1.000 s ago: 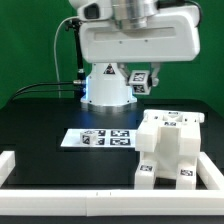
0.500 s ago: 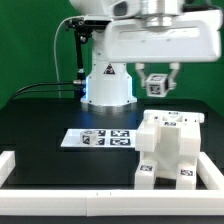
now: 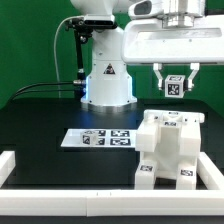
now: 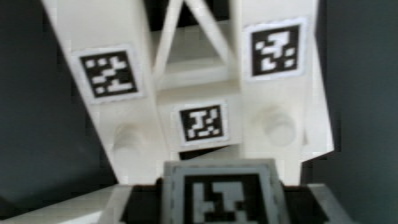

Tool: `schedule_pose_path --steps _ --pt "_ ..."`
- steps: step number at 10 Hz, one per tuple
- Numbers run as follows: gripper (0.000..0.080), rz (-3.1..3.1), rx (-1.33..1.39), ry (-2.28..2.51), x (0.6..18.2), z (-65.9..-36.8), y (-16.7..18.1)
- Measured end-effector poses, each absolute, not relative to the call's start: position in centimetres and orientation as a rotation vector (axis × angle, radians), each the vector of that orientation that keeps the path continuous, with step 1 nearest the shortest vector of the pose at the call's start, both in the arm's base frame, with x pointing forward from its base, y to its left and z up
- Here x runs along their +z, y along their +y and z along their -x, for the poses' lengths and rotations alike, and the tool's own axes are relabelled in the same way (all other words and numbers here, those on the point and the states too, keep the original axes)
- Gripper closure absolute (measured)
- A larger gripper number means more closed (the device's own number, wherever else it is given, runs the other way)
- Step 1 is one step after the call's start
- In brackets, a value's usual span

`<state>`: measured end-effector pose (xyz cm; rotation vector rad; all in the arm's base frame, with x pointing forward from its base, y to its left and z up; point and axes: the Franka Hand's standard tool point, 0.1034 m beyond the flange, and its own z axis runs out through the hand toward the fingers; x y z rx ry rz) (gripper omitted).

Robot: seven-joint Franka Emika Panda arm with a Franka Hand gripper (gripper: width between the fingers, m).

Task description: Assemble chair

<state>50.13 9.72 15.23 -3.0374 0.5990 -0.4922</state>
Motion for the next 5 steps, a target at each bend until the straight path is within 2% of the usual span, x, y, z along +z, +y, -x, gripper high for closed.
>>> schedule_pose_path --steps 3,5 --pt "0.0519 3.017 -0.521 0.544 13.9 -51.0 12.7" --pt "0.0519 3.030 -0.547 0.467 13.1 -51.9 12.8"
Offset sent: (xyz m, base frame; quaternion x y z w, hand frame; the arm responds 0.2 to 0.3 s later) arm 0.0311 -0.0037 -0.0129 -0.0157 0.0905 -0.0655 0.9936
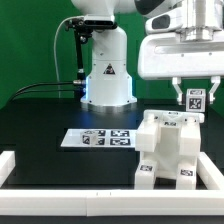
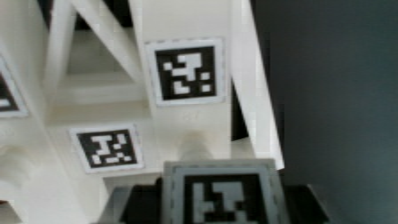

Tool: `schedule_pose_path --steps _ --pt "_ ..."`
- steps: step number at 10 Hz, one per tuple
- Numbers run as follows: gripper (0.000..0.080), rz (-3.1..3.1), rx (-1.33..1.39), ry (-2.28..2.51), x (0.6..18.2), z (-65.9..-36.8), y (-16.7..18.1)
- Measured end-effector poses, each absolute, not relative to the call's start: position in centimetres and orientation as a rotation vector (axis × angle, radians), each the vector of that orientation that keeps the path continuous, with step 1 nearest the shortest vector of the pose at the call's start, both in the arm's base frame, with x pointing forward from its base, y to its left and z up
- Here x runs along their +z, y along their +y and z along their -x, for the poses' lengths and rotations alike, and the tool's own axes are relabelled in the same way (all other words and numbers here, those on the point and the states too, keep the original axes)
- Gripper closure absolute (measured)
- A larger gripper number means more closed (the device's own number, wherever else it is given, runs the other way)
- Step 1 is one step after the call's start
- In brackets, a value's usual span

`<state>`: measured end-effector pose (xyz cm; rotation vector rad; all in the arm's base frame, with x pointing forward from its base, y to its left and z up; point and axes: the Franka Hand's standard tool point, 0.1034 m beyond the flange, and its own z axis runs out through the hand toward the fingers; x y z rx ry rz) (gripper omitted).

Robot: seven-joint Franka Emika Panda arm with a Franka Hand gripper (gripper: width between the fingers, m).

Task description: Assemble chair

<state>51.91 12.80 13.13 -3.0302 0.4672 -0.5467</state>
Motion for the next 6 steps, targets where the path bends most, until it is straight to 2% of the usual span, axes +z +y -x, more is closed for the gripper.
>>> schedule_pose_path --steps 6 --pt "0.0519 3.037 -0.520 0.417 12.57 -52.32 12.27"
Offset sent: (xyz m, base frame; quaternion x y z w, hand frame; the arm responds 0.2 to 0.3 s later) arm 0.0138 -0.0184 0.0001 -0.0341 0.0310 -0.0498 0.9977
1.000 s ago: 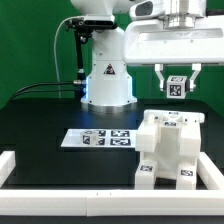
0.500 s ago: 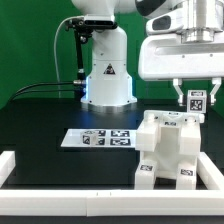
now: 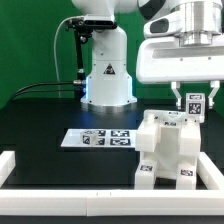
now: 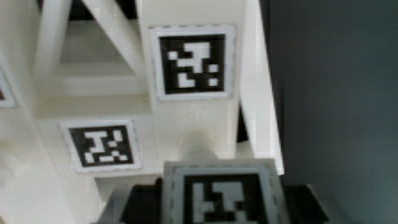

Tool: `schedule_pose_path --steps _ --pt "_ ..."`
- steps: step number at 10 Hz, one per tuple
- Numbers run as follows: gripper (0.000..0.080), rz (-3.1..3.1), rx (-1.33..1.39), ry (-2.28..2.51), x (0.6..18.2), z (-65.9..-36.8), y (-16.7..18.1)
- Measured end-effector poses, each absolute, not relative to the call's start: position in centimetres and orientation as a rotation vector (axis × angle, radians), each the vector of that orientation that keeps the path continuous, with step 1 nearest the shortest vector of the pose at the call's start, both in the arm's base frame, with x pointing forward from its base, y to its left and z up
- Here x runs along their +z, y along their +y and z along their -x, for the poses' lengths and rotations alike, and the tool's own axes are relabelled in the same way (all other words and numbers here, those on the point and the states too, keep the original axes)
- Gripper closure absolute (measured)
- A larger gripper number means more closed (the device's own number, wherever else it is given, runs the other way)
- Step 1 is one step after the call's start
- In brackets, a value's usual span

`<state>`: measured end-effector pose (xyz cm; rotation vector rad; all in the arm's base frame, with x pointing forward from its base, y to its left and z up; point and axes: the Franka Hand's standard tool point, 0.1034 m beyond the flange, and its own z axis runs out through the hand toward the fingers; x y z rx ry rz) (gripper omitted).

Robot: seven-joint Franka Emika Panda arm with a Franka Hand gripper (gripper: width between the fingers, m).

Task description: Assemble chair

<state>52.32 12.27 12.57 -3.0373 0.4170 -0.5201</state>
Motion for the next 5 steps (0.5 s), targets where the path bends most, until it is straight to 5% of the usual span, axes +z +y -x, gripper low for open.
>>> schedule_pose_path --steps 5 --pt "0.0519 3.037 -0.525 0.407 11.1 -52.2 12.1"
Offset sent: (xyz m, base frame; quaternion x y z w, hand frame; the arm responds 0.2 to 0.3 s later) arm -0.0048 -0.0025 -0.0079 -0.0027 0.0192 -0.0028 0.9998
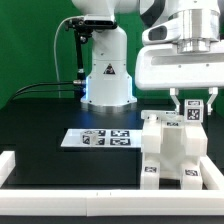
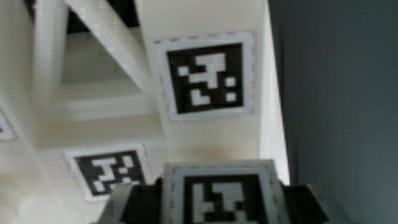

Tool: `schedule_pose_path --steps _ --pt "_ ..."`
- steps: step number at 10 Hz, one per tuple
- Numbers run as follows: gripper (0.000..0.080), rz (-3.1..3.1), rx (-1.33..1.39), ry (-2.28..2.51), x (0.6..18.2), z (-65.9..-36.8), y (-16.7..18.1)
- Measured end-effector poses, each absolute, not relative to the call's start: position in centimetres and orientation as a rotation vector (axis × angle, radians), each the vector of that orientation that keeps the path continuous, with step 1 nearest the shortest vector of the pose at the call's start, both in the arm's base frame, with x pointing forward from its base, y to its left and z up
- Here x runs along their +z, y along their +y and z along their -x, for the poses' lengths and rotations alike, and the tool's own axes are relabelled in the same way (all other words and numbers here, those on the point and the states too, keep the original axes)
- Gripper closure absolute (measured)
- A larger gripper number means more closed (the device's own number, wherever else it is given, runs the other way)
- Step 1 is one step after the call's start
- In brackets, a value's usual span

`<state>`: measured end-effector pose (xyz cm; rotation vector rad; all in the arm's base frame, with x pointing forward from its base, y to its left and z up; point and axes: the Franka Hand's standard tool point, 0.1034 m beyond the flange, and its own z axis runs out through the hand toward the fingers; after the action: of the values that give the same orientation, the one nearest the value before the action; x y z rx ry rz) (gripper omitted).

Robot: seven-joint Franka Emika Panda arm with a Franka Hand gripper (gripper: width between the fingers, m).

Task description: Assemble chair

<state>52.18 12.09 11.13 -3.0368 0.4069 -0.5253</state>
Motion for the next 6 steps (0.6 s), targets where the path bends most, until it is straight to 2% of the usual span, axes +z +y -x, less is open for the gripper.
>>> schedule_pose_path --steps 6 --pt "0.0519 3.011 -0.585 0.398 10.72 -52.66 12.60"
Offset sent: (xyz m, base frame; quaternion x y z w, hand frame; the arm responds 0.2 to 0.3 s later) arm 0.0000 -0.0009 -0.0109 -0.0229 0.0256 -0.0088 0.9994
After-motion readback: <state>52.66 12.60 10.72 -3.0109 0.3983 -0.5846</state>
